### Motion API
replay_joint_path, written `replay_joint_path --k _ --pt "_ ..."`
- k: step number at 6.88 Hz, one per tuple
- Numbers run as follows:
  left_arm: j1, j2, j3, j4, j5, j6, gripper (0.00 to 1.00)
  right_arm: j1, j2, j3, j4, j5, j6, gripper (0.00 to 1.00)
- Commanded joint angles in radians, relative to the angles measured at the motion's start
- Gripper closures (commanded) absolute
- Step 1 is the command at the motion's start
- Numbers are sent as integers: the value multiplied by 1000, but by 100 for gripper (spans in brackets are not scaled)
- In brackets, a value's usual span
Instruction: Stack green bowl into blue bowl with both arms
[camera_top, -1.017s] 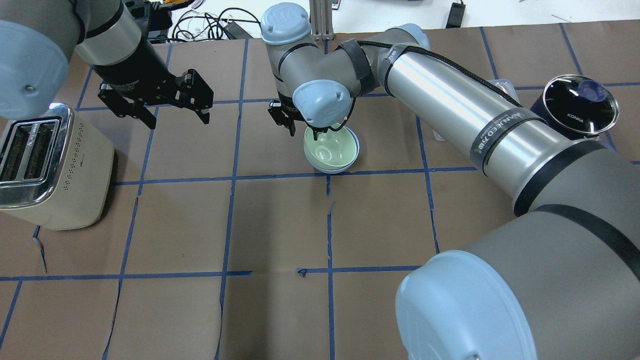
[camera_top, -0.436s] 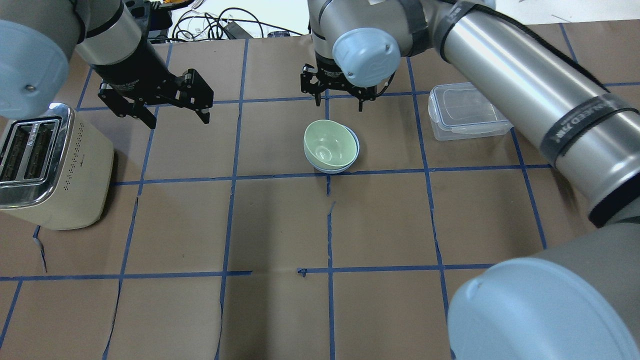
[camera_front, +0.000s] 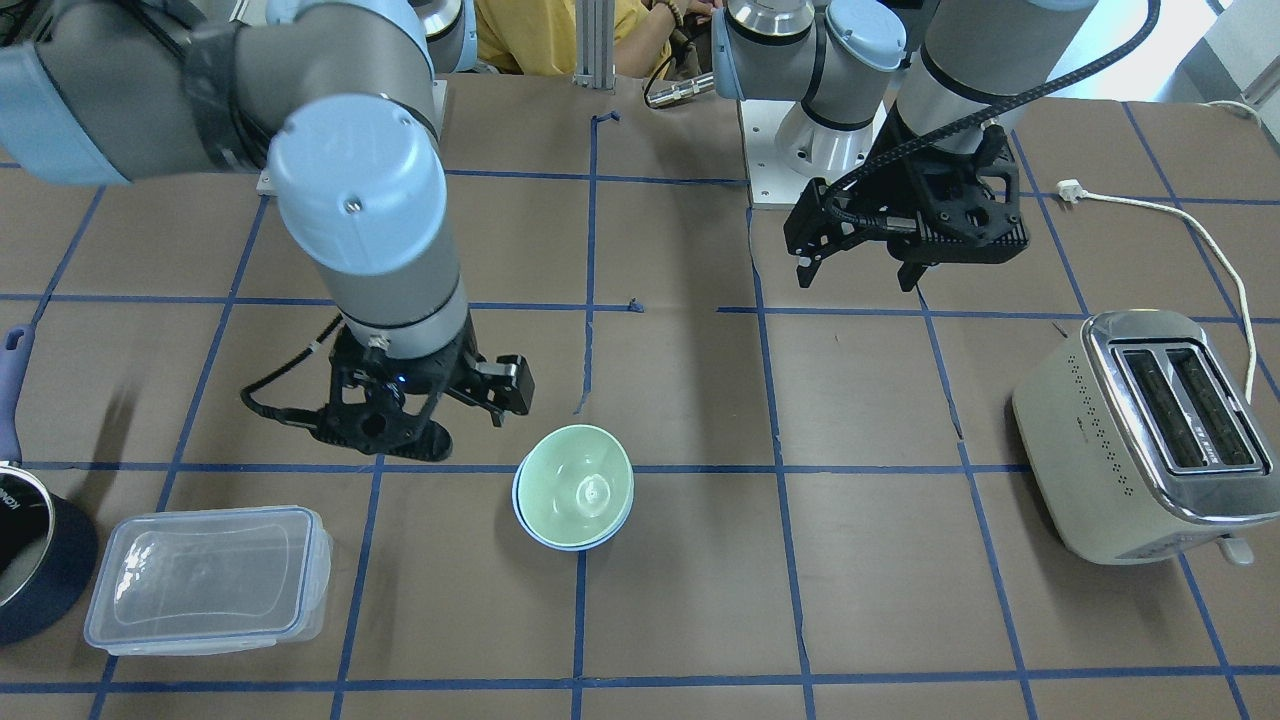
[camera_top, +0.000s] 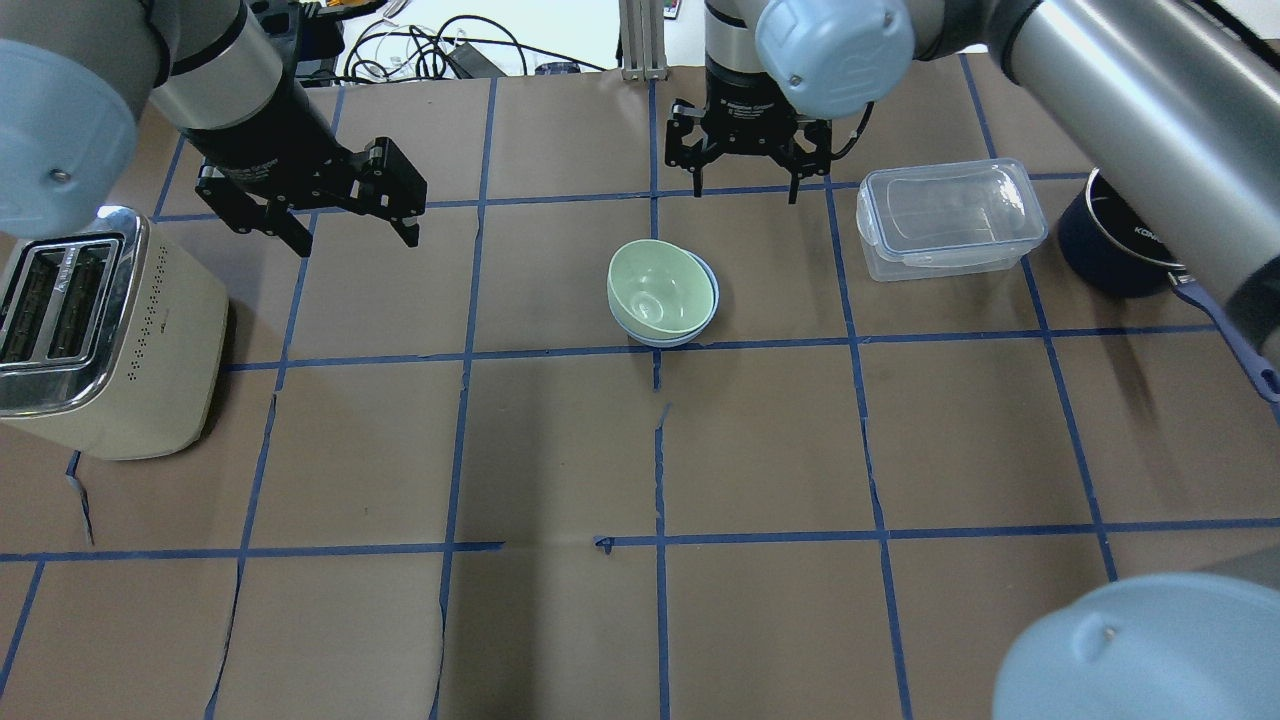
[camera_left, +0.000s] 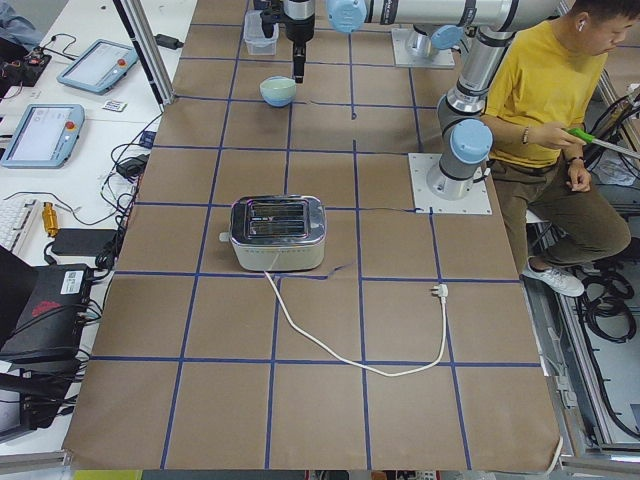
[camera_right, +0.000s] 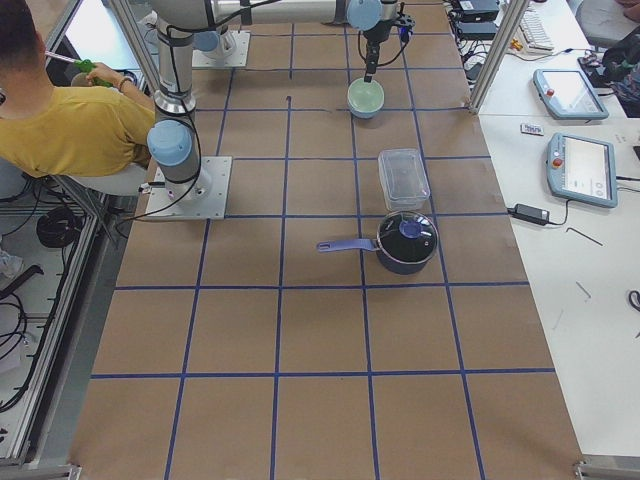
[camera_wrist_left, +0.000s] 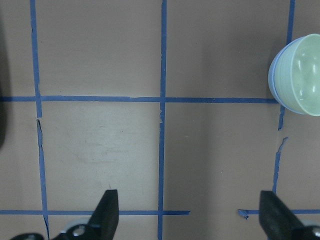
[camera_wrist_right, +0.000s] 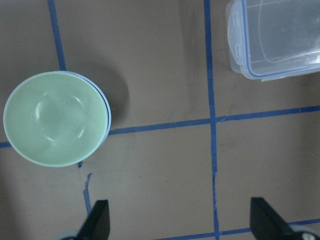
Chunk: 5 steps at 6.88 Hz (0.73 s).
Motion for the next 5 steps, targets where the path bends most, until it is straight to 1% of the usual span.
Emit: replay_joint_path --k 1,2,3,5 --pt "0 0 1 0 0 0 0 -70 -181 181 10 -3 -175 0" --pt "0 0 1 0 0 0 0 -74 -236 258 -6 -1 -172 0" --pt "0 0 1 0 0 0 0 -81 -254 275 -57 -3 -174 0" --pt "0 0 1 0 -1 0 0 -91 -257 276 -60 -10 -171 0"
